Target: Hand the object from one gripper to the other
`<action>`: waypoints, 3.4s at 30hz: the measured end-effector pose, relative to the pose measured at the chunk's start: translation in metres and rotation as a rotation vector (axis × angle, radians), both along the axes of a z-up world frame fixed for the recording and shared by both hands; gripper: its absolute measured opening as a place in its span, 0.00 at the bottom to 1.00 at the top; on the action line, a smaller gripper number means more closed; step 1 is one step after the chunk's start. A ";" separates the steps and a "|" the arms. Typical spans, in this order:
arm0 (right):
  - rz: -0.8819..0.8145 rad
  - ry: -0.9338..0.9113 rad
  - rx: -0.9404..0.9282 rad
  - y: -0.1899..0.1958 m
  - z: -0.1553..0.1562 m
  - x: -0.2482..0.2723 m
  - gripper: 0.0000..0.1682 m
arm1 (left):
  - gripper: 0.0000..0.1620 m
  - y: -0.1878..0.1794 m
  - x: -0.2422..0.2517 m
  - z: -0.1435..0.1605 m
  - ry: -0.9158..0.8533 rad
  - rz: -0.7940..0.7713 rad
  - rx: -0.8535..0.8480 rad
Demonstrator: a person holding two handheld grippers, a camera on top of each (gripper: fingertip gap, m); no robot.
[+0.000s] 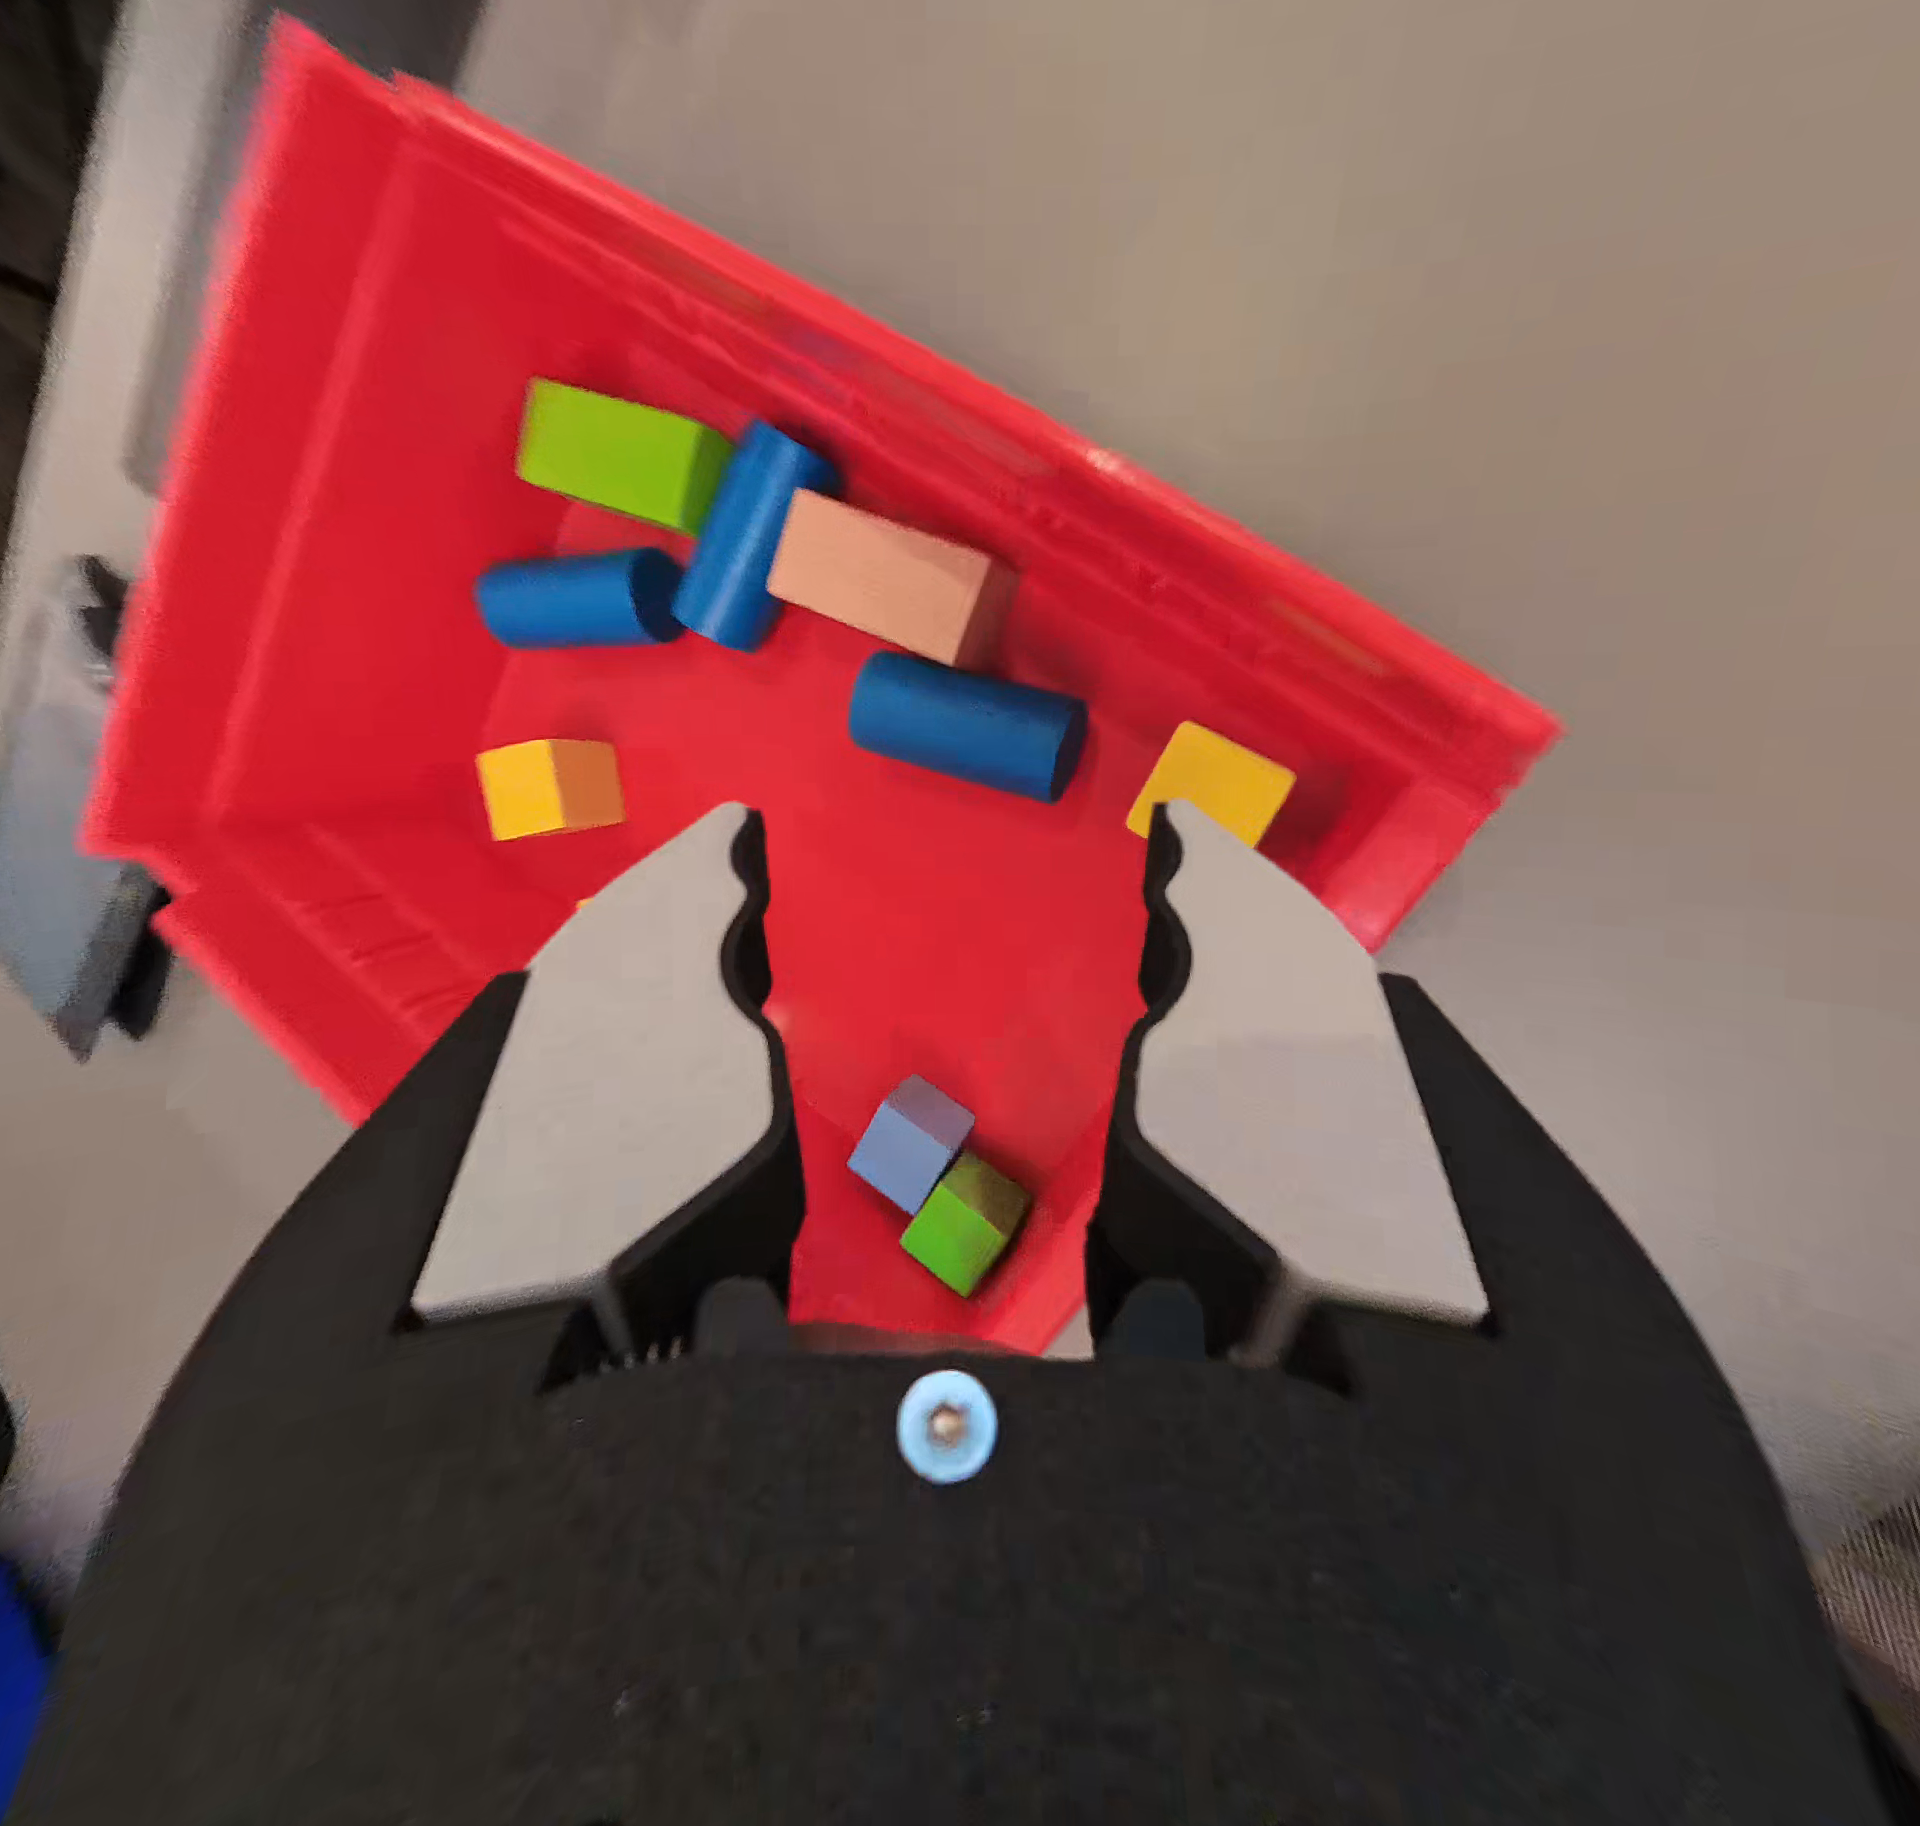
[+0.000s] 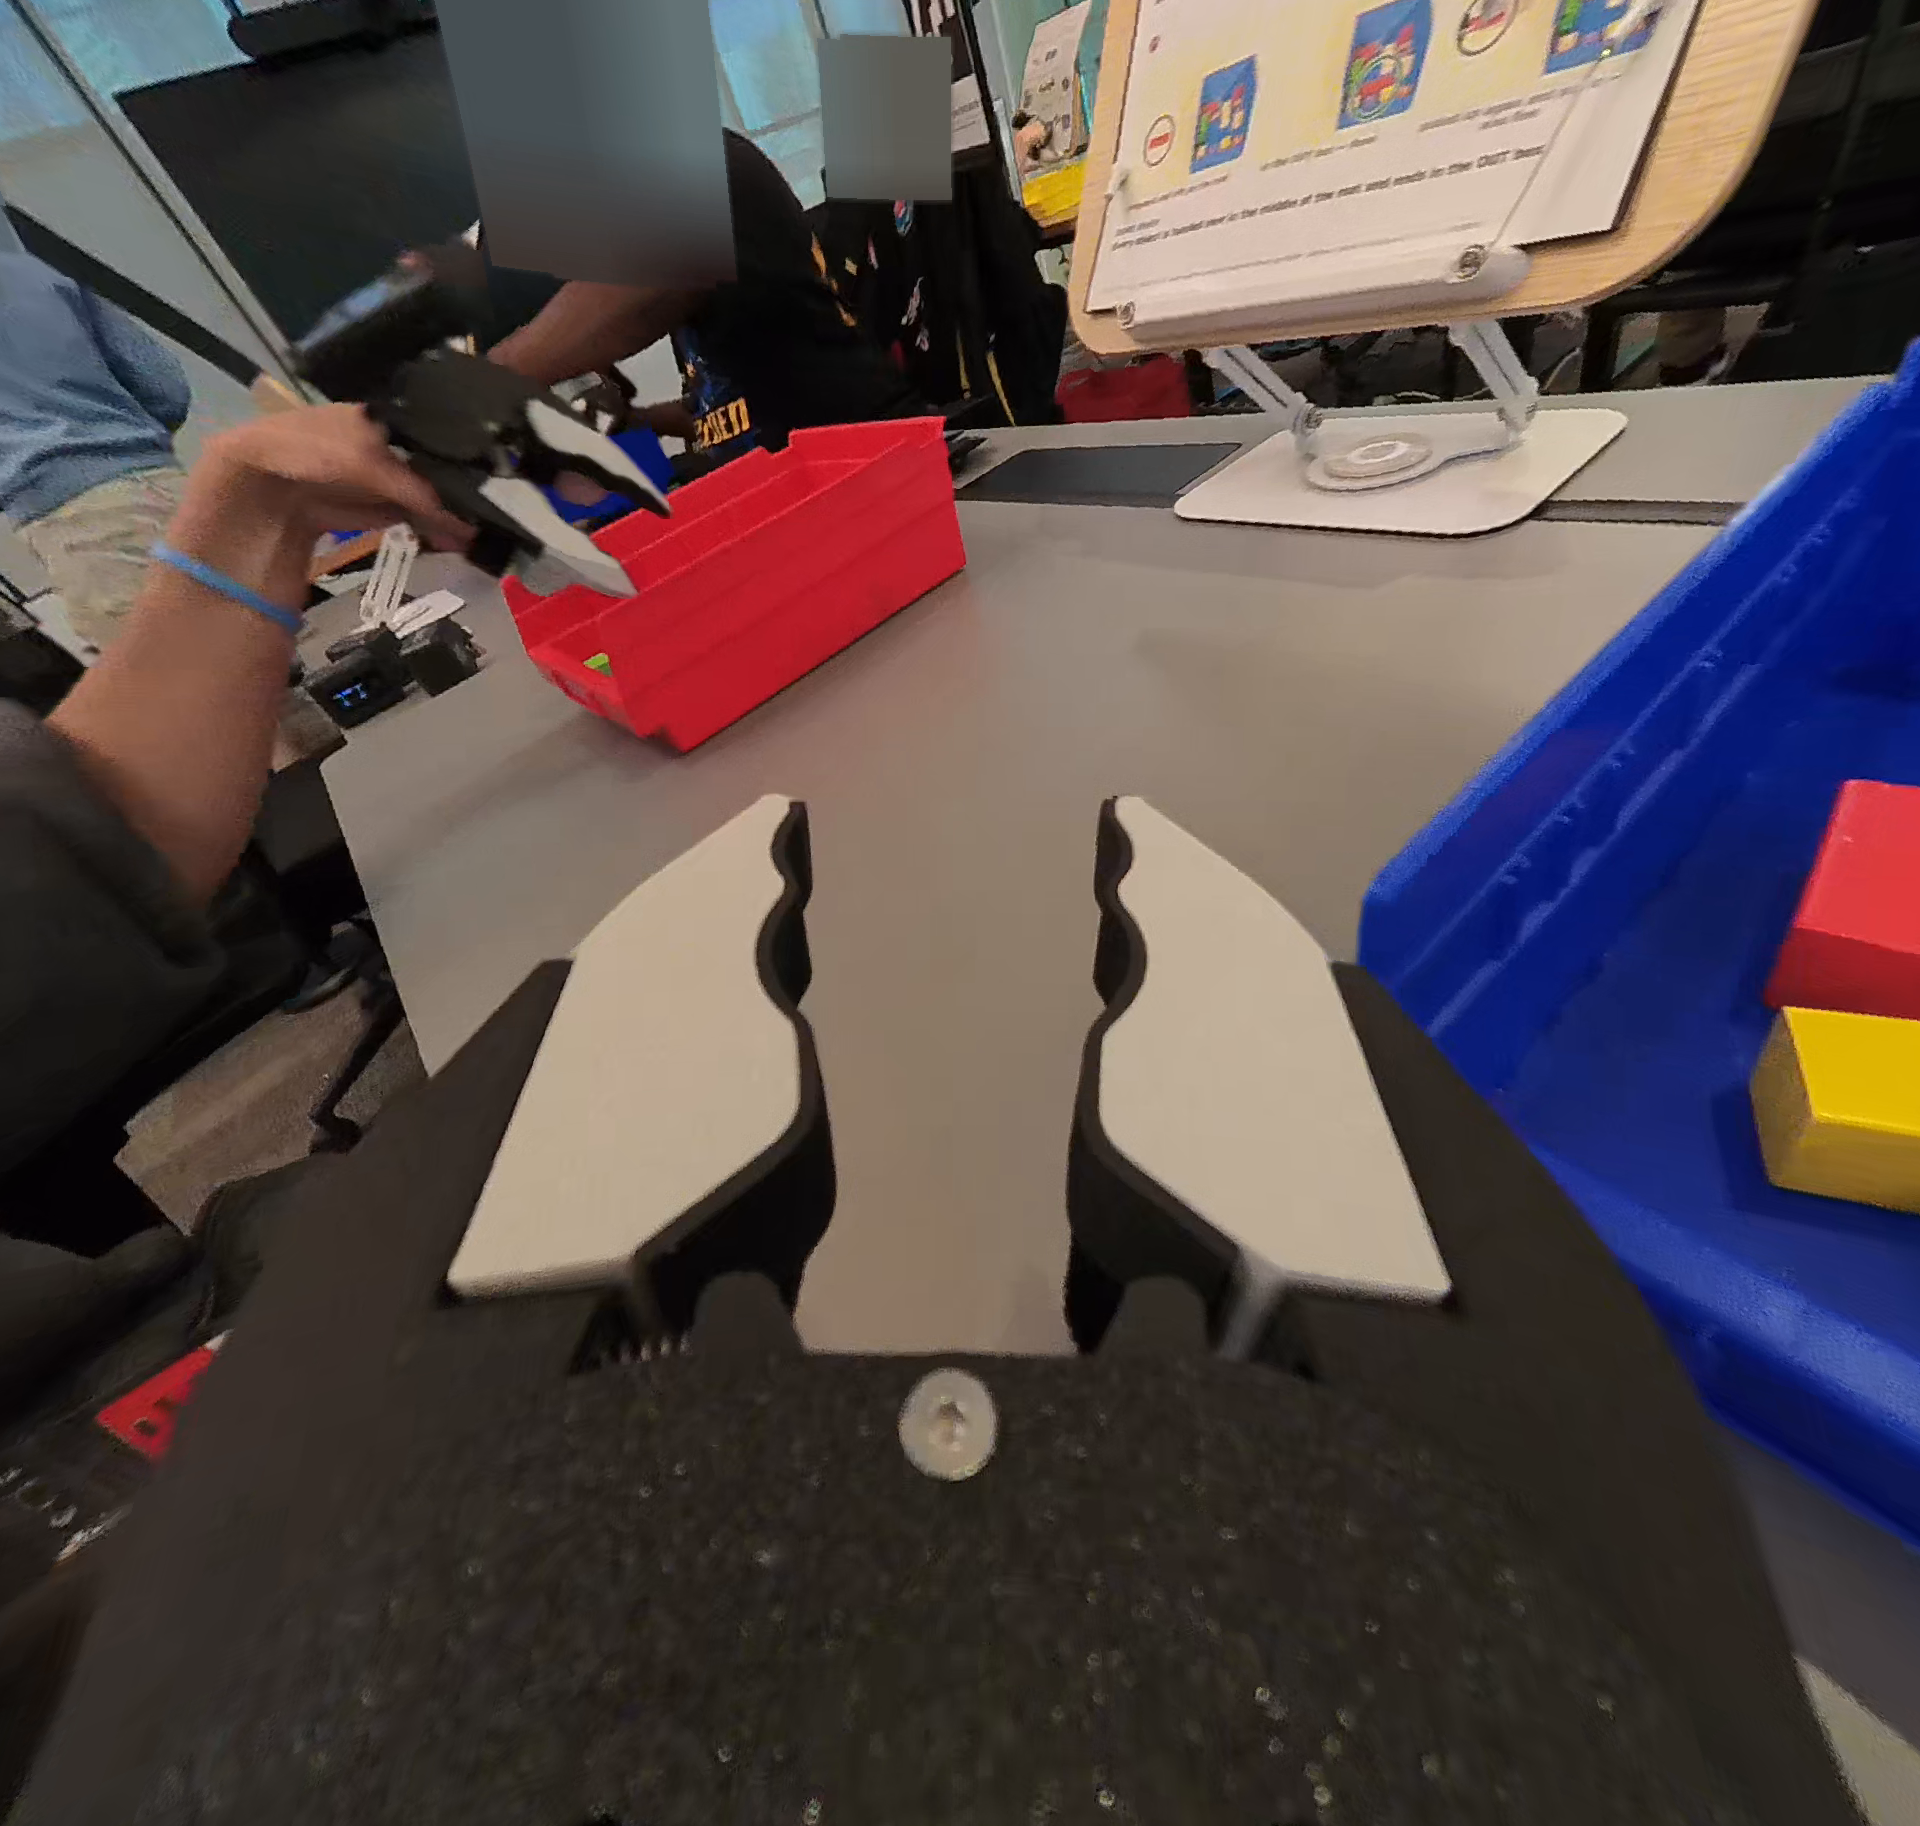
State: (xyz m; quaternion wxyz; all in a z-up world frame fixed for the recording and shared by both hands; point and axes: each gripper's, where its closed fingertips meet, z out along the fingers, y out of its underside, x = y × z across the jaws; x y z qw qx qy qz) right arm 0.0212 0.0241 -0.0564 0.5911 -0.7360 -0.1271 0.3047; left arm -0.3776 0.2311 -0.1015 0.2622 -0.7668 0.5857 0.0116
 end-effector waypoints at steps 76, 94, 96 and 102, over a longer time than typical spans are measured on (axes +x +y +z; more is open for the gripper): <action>-0.262 -0.107 0.073 0.152 0.095 0.125 0.19 | 0.38 -0.117 0.194 0.045 -1.135 0.189 -0.529; -0.284 -0.591 -1.115 0.230 -0.131 0.174 0.19 | 0.36 -0.133 0.183 0.024 -1.048 0.192 -0.416; -0.287 -0.564 -1.120 0.233 -0.133 0.171 0.19 | 0.36 -0.132 0.181 0.026 -1.053 0.194 -0.415; -0.309 -0.496 -1.007 0.229 -0.106 0.166 0.30 | 0.37 -0.129 0.176 0.032 -1.047 0.180 -0.357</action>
